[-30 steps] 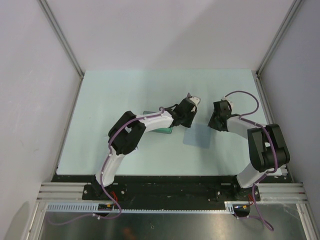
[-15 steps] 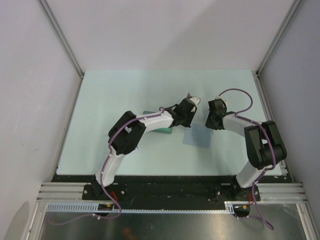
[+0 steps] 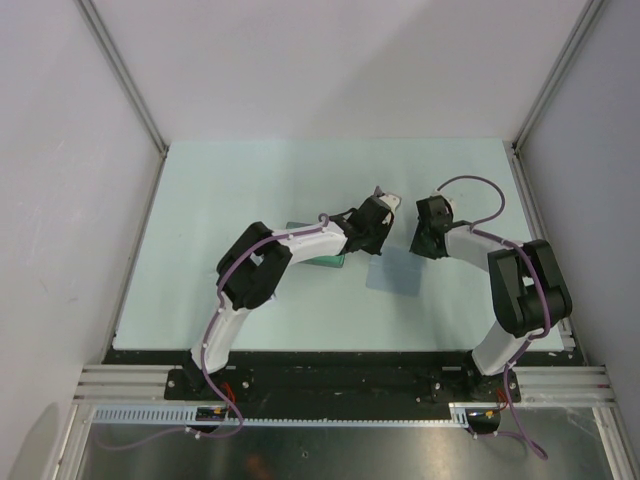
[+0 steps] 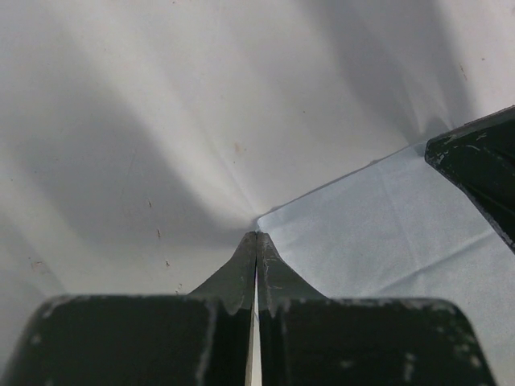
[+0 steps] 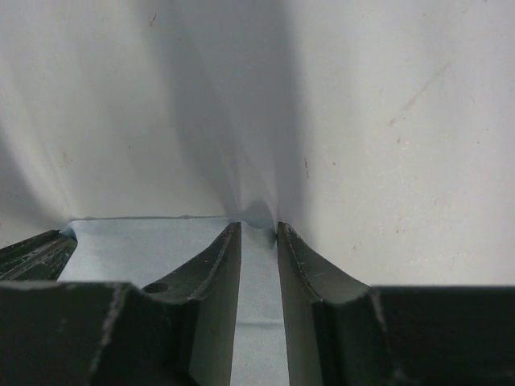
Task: Organize the sunglasses
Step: Pick up the glasses cleaning cloth from the center of the board.
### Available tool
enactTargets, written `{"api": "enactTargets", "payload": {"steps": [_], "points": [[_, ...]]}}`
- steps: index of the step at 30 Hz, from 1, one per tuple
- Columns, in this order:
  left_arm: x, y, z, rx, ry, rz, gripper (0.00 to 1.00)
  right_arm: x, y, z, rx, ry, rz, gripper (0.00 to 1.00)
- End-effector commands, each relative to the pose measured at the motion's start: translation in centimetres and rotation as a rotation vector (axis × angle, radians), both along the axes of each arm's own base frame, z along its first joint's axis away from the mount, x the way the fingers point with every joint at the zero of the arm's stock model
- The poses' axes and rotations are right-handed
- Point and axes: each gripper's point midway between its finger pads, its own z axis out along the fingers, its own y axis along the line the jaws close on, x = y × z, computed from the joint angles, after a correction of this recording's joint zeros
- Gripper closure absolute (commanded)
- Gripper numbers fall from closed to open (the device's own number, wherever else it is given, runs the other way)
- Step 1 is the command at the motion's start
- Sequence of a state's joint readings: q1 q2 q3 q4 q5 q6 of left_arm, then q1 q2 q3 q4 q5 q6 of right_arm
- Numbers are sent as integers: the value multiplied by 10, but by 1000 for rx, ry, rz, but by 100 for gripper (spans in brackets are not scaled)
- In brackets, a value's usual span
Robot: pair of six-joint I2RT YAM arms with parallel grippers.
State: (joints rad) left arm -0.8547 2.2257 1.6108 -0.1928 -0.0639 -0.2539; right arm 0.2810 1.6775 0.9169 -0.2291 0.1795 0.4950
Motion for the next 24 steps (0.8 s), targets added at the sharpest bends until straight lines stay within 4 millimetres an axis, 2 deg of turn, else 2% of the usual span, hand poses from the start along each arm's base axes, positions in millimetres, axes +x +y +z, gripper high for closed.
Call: {"api": "enactTargets", "payload": {"steps": [1, 9, 10, 13, 18, 24], "points": [[-2, -2, -3, 10, 22, -10, 99, -2, -10, -5, -39, 32, -12, 71], [-3, -1, -6, 16, 27, -10, 100, -2, -14, -2, -35, 29, -24, 83], [-3, -1, -5, 14, 24, -9, 100, -2, -14, -3, -37, 32, -27, 91], [-3, -1, -4, 12, 24, -10, 100, -1, -13, -2, -28, 28, -20, 100], [-1, -4, 4, -1, 14, -15, 100, 0, -10, 0, -18, 20, -5, 100], [0, -6, 26, -28, -13, -18, 100, 0, -9, 8, -21, 1, 11, 100]]}}
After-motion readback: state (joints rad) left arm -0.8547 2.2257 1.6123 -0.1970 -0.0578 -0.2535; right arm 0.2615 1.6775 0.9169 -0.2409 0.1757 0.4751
